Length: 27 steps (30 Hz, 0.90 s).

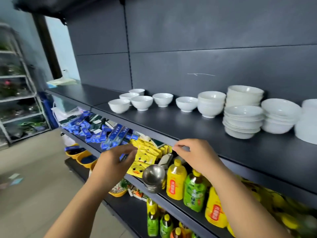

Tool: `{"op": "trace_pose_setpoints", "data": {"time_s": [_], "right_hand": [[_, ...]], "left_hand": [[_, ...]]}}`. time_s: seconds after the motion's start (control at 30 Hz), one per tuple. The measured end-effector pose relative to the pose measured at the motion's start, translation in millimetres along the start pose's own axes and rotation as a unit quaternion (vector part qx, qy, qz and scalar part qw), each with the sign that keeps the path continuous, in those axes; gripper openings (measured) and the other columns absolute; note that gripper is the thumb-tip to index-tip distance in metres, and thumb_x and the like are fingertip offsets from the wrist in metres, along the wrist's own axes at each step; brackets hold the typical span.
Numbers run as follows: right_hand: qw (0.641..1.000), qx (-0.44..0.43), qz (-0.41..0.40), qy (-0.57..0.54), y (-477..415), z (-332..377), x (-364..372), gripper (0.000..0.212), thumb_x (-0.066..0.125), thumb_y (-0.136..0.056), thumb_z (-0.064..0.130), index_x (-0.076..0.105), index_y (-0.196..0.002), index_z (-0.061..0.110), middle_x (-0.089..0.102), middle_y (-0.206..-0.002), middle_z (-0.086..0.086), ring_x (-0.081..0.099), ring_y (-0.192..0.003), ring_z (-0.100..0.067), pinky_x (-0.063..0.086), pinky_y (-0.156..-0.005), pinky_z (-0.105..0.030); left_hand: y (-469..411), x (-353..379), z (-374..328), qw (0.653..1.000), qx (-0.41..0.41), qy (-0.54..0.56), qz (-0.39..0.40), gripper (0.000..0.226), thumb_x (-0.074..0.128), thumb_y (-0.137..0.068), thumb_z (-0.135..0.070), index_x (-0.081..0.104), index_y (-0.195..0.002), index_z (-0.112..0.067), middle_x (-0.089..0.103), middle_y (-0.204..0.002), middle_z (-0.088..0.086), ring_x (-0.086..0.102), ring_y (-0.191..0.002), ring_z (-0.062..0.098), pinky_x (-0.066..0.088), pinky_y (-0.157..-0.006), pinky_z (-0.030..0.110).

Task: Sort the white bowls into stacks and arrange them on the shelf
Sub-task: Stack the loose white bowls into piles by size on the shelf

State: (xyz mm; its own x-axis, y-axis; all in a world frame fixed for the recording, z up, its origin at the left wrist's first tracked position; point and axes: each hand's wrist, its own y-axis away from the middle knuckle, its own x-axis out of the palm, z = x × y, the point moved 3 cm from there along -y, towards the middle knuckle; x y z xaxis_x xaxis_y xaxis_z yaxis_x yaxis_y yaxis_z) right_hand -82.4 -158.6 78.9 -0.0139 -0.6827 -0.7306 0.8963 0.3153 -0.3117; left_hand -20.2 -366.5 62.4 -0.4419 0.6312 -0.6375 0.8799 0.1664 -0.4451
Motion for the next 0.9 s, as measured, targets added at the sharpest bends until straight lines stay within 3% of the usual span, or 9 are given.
{"op": "trace_pose_setpoints", "data": {"time_s": [0.13, 0.27, 0.37, 0.43, 0.6, 0.67, 0.73, 0.83, 0.9], "right_hand": [[1.0, -0.022, 0.01, 0.001, -35, 30, 37, 0.024, 0.056, -0.087, 0.034, 0.07, -0.099, 0.019, 0.07, -0.103, 0.002, 0.062, -0.097, -0.017, 0.049, -0.086, -0.034], [0.999, -0.038, 0.035, 0.006, -79, 47, 82, 0.024, 0.057, -0.086, 0.037, 0.071, -0.09, 0.017, 0.072, -0.093, -0.003, 0.063, -0.091, -0.023, 0.051, -0.082, -0.039], [0.999, -0.042, 0.029, 0.007, -119, 53, 109, 0.026, 0.057, -0.086, 0.037, 0.07, -0.092, 0.016, 0.071, -0.096, -0.004, 0.062, -0.095, -0.023, 0.05, -0.082, -0.036], [0.999, -0.046, 0.029, -0.005, -152, 56, 128, 0.027, 0.057, -0.087, 0.036, 0.07, -0.095, 0.014, 0.071, -0.1, -0.003, 0.062, -0.097, -0.019, 0.049, -0.083, -0.033], [0.999, -0.015, 0.025, -0.042, -249, 56, 173, 0.03, 0.058, -0.086, 0.036, 0.066, -0.097, 0.01, 0.069, -0.101, -0.006, 0.061, -0.098, -0.023, 0.049, -0.084, -0.033], [0.999, -0.003, 0.021, -0.045, -286, 55, 190, 0.034, 0.059, -0.087, 0.035, 0.063, -0.108, 0.01, 0.066, -0.112, -0.005, 0.058, -0.106, -0.021, 0.045, -0.089, -0.032], [0.999, -0.007, 0.008, -0.038, -314, 56, 204, 0.04, 0.06, -0.086, 0.034, 0.057, -0.117, 0.01, 0.06, -0.121, -0.007, 0.054, -0.112, -0.023, 0.042, -0.092, -0.034], [1.0, 0.008, -0.012, -0.023, -348, 58, 221, 0.054, 0.06, -0.085, 0.034, 0.043, -0.131, 0.009, 0.049, -0.134, -0.01, 0.045, -0.122, -0.025, 0.036, -0.097, -0.033], [0.999, 0.027, -0.02, -0.023, -360, 55, 232, 0.064, 0.061, -0.084, 0.034, 0.035, -0.136, 0.007, 0.041, -0.141, -0.011, 0.038, -0.129, -0.025, 0.03, -0.099, -0.029]], "left_hand": [[-3, -26, 45, 0.998, -0.052, -0.017, -0.023, 0.013, 0.057, -0.089, -0.022, 0.068, -0.095, -0.024, 0.064, -0.091, -0.013, 0.061, -0.075, 0.007, 0.039, -0.06, 0.005], [-16, -41, 86, 0.996, -0.081, -0.039, -0.029, 0.016, 0.057, -0.089, -0.02, 0.069, -0.098, -0.016, 0.056, -0.072, -0.021, 0.055, -0.06, -0.009, 0.038, -0.057, 0.004], [-39, -48, 114, 0.995, -0.08, -0.062, -0.025, 0.017, 0.056, -0.09, -0.018, 0.07, -0.099, -0.015, 0.059, -0.077, -0.01, 0.051, -0.058, -0.007, 0.034, -0.059, 0.0], [-65, -53, 135, 0.994, -0.084, -0.07, -0.023, 0.017, 0.056, -0.09, -0.018, 0.07, -0.099, -0.014, 0.057, -0.07, -0.009, 0.052, -0.056, -0.008, 0.036, -0.057, 0.001], [-142, -58, 184, 0.991, -0.099, -0.084, 0.012, 0.012, 0.056, -0.09, -0.02, 0.068, -0.091, -0.021, 0.056, -0.049, -0.027, 0.052, -0.049, -0.012, 0.038, -0.053, 0.005], [-173, -60, 201, 0.991, -0.089, -0.097, 0.016, 0.012, 0.057, -0.089, -0.022, 0.067, -0.086, -0.028, 0.055, -0.052, -0.036, 0.054, -0.049, -0.006, 0.038, -0.054, 0.004], [-199, -63, 217, 0.992, -0.082, -0.1, 0.003, 0.014, 0.057, -0.09, -0.024, 0.07, -0.095, -0.023, 0.062, -0.069, -0.027, 0.059, -0.059, 0.0, 0.038, -0.057, 0.003], [-232, -59, 243, 0.992, -0.074, -0.097, 0.011, 0.02, 0.055, -0.09, -0.026, 0.068, -0.104, -0.02, 0.061, -0.089, -0.014, 0.065, -0.076, 0.028, 0.038, -0.055, 0.006], [-250, -54, 258, 0.994, -0.061, -0.085, 0.026, 0.018, 0.056, -0.09, -0.025, 0.068, -0.102, -0.019, 0.063, -0.091, -0.011, 0.064, -0.068, 0.023, 0.039, -0.056, 0.009]]}}
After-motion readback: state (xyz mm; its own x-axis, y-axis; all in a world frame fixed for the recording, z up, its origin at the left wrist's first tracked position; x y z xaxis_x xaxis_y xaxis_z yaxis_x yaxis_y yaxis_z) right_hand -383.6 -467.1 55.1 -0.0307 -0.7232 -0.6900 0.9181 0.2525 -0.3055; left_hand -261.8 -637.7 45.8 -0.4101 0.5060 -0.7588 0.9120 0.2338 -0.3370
